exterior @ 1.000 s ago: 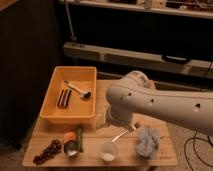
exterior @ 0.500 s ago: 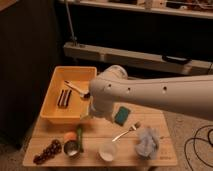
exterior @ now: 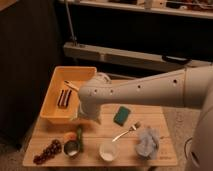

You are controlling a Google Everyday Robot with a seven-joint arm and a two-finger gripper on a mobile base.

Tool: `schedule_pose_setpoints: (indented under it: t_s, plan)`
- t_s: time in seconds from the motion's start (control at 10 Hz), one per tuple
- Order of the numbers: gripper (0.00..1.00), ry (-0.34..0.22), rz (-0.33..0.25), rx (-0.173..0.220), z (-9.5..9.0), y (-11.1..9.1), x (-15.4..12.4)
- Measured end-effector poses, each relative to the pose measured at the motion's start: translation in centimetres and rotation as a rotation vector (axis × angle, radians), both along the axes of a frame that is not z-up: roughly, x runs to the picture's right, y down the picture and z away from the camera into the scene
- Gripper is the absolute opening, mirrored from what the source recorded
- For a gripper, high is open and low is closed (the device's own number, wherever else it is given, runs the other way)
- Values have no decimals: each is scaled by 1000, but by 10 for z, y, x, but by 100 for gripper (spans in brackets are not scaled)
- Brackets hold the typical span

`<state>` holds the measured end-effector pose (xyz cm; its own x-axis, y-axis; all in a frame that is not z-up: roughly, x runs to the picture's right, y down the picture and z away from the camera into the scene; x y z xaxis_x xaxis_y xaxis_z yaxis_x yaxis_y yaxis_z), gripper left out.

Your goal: Place pepper in tray

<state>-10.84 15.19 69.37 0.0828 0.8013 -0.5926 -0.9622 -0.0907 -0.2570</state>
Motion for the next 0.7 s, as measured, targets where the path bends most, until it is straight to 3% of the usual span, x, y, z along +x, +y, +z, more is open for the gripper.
schedule_pose_setpoints:
  t_s: [0.3, 0.7]
  plan:
    - [80, -20, -50, -13, 12, 12, -20]
    - [80, 5, -95, -44, 39, 41, -38]
